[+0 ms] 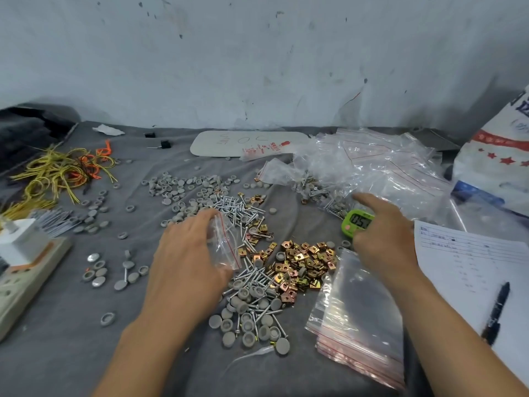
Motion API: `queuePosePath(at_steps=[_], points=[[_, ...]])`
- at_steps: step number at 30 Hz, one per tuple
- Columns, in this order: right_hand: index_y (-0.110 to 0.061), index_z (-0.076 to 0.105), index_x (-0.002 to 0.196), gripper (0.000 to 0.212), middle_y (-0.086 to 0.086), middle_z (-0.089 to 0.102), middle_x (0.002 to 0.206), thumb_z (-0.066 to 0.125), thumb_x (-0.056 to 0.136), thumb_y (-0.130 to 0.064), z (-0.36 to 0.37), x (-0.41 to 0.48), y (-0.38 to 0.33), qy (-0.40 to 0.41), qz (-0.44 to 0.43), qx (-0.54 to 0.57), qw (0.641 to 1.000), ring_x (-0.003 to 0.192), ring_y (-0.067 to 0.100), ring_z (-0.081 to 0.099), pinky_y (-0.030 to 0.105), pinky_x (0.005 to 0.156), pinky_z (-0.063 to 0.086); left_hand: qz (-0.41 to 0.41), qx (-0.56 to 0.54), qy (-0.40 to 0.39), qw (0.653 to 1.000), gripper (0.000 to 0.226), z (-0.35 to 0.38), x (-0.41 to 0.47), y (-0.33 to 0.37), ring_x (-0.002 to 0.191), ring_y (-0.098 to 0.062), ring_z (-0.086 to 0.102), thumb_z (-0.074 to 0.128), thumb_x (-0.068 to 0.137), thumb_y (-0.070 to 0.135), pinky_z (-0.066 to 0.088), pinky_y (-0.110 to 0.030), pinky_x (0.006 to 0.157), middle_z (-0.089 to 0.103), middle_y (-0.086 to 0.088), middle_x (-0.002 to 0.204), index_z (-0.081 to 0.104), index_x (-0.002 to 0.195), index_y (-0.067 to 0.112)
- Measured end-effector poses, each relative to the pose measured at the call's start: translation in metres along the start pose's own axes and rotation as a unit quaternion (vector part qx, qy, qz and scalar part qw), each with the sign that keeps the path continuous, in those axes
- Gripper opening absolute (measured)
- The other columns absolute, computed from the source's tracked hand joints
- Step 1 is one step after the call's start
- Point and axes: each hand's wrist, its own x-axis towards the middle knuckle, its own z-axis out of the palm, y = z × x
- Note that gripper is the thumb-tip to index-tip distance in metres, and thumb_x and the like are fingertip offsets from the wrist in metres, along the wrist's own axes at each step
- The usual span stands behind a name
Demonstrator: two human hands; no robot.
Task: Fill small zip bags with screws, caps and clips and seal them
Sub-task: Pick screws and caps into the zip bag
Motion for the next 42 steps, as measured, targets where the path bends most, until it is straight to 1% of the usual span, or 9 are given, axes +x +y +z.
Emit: queuePosePath(at_steps=[3,6,8,16,21,27,30,34,42], points=[[-0.039,0.061,0.138,0.078,-0.001,0.055,0.148,0.07,0.079,0.012,0.025,-0.03,-0.037,-0.121,-0.052,-0.011,0.991,0.091,0.003,0.066,0.024,0.081,0.057,0.008,0.015,-0.02,1.0,0.107,0.001,0.002,0.005,0.101,-0.009,0.043,0.093,0.06,0.033,0.047,-0.035,0.092,0.046,0.019,0.106,0.031,0.146,0.041],[-0.032,0.051,0.146,0.058,0.0,0.05,0.15,0.07,0.092,-0.021,0.057,-0.055,-0.06,-0.236,-0.146,-0.128,0.952,0.128,0.022,0.053,0.037,0.108,0.045,0.023,0.041,-0.035,0.998,0.115,0.002,0.002,0.005,0.105,-0.016,0.05,0.092,0.061,0.039,0.047,-0.04,0.101,0.049,0.014,0.11,0.023,0.153,0.04],[-0.023,0.046,0.149,0.054,0.004,0.05,0.147,0.059,0.098,-0.038,0.067,-0.06,-0.063,-0.273,-0.164,-0.169,0.933,0.134,0.028,0.044,0.042,0.112,0.038,0.039,0.072,-0.047,0.996,0.11,0.002,0.001,0.001,0.104,-0.017,0.051,0.089,0.064,0.043,0.043,-0.04,0.107,0.047,0.013,0.107,0.023,0.152,0.039],[-0.034,0.073,0.112,0.023,-0.001,0.071,0.11,0.068,0.093,-0.022,0.057,-0.05,-0.06,-0.268,-0.142,-0.145,0.942,0.096,0.021,0.063,0.028,0.08,0.049,0.01,0.043,-0.03,0.999,0.082,-0.013,-0.003,-0.024,0.118,-0.025,0.054,0.091,0.066,0.032,0.037,-0.045,0.112,0.064,0.001,0.128,0.049,0.136,0.031],[-0.035,0.075,0.082,0.02,-0.025,0.056,0.071,0.075,0.088,-0.017,0.059,-0.045,-0.059,-0.241,-0.118,-0.104,0.958,0.066,-0.005,0.053,0.003,0.049,0.031,-0.014,0.019,-0.03,0.999,0.07,-0.016,-0.001,-0.035,0.116,-0.024,0.055,0.088,0.068,0.024,0.04,-0.047,0.111,0.065,0.005,0.124,0.051,0.128,0.031],[-0.034,0.077,0.091,0.016,-0.017,0.071,0.07,0.071,0.094,-0.02,0.068,-0.047,-0.071,-0.213,-0.089,0.007,0.973,0.06,-0.005,0.062,0.005,0.05,0.04,-0.027,-0.036,-0.066,0.997,0.061,-0.007,0.003,-0.031,0.099,-0.015,0.049,0.079,0.071,0.028,0.038,-0.034,0.076,0.06,0.016,0.11,0.042,0.117,0.048],[-0.03,0.078,0.083,0.022,-0.008,0.071,0.061,0.068,0.095,-0.014,0.07,-0.049,-0.076,-0.215,-0.038,0.121,0.968,0.053,0.005,0.064,0.014,0.054,0.047,-0.032,-0.052,-0.077,0.995,0.069,-0.005,0.001,-0.026,0.092,-0.013,0.046,0.081,0.069,0.029,0.036,-0.032,0.074,0.054,0.015,0.108,0.039,0.119,0.05],[-0.021,0.081,0.084,0.012,0.009,0.076,0.072,0.083,0.081,-0.009,0.07,-0.056,-0.09,-0.225,0.032,0.338,0.913,0.054,0.012,0.061,0.027,0.055,0.05,-0.009,-0.075,-0.08,0.994,0.072,-0.005,-0.002,-0.016,0.095,-0.012,0.05,0.084,0.069,0.027,0.038,-0.029,0.075,0.055,0.017,0.109,0.037,0.116,0.053],[-0.029,0.078,0.074,0.021,-0.017,0.074,0.069,0.072,0.088,-0.015,0.076,-0.076,-0.12,-0.238,-0.153,0.171,0.944,0.065,-0.002,0.069,0.021,0.06,0.055,0.029,-0.208,-0.141,0.968,0.041,-0.01,-0.003,-0.001,0.08,0.001,0.062,0.073,0.064,0.026,0.043,-0.013,0.061,0.067,0.018,0.089,0.054,0.096,0.043]])
